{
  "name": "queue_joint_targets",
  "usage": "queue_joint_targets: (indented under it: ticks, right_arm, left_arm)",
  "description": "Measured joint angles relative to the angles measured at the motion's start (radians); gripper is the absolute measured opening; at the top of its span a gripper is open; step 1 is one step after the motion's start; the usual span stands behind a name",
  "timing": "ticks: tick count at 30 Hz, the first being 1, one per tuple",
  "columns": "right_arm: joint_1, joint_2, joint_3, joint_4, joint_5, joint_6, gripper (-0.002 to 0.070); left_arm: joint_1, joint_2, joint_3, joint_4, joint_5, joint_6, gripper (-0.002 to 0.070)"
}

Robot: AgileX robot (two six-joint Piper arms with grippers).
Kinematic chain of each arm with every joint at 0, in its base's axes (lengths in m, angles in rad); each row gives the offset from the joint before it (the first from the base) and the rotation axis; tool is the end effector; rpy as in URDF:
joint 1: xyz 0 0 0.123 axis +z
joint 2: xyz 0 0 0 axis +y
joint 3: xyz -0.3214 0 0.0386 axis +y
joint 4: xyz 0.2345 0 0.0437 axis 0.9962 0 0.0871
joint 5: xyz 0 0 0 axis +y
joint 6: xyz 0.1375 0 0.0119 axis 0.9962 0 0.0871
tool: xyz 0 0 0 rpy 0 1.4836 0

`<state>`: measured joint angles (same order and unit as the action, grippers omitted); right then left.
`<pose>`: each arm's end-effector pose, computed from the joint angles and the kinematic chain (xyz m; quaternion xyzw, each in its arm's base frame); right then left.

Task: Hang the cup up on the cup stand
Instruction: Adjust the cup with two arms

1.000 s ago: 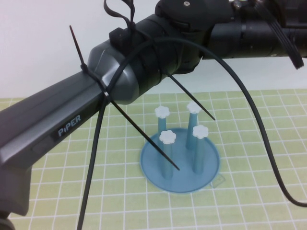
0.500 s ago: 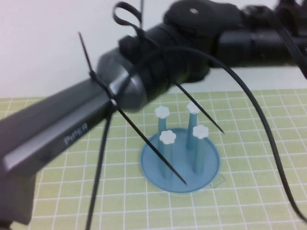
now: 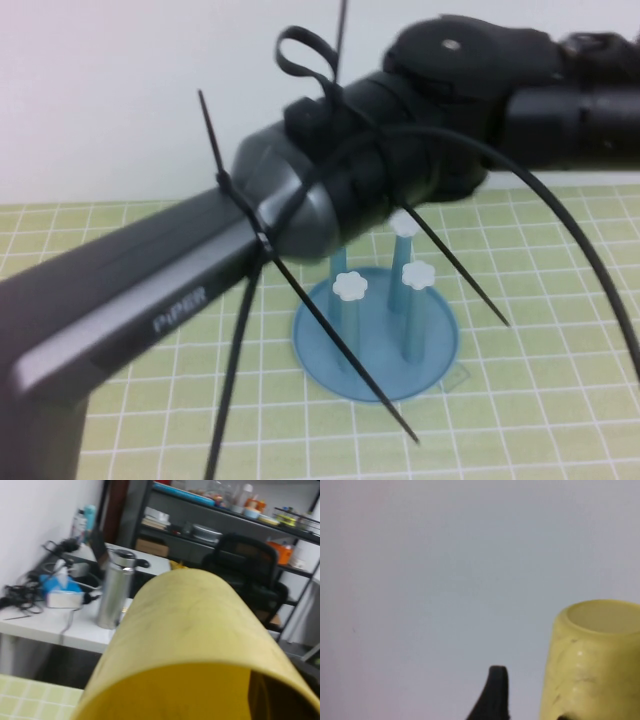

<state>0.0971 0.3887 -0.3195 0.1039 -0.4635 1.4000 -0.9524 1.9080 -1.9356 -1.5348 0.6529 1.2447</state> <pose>0.0768 0.0011 0.3714 0.3487 0.3848 0.6016 0.6070 0.2129 -0.4439 0.4732 0.4340 0.5264 -0.5805 0.4446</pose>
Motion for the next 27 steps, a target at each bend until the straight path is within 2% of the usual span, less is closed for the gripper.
queue_joint_targets:
  ticks: [7, 14, 24, 27]
  right_arm:
    - [0.0, 0.057, 0.0, -0.001, 0.002, -0.022, 0.0693]
    - [0.0, 0.077, 0.002, -0.044, -0.02, -0.033, 0.0693]
    - [0.0, 0.078, 0.002, -0.068, -0.02, -0.038, 0.0692]
    - [0.0, 0.078, 0.002, -0.076, -0.02, -0.038, 0.0647]
  left_arm:
    - [-0.061, 0.0, 0.0, 0.011, 0.001, -0.002, 0.0009]
    - [-0.061, -0.004, 0.0, 0.111, 0.011, -0.136, 0.0009]
    - [-0.061, -0.005, 0.0, 0.121, 0.056, -0.161, 0.0009]
    - [-0.061, -0.005, 0.0, 0.121, 0.072, -0.161, 0.0009]
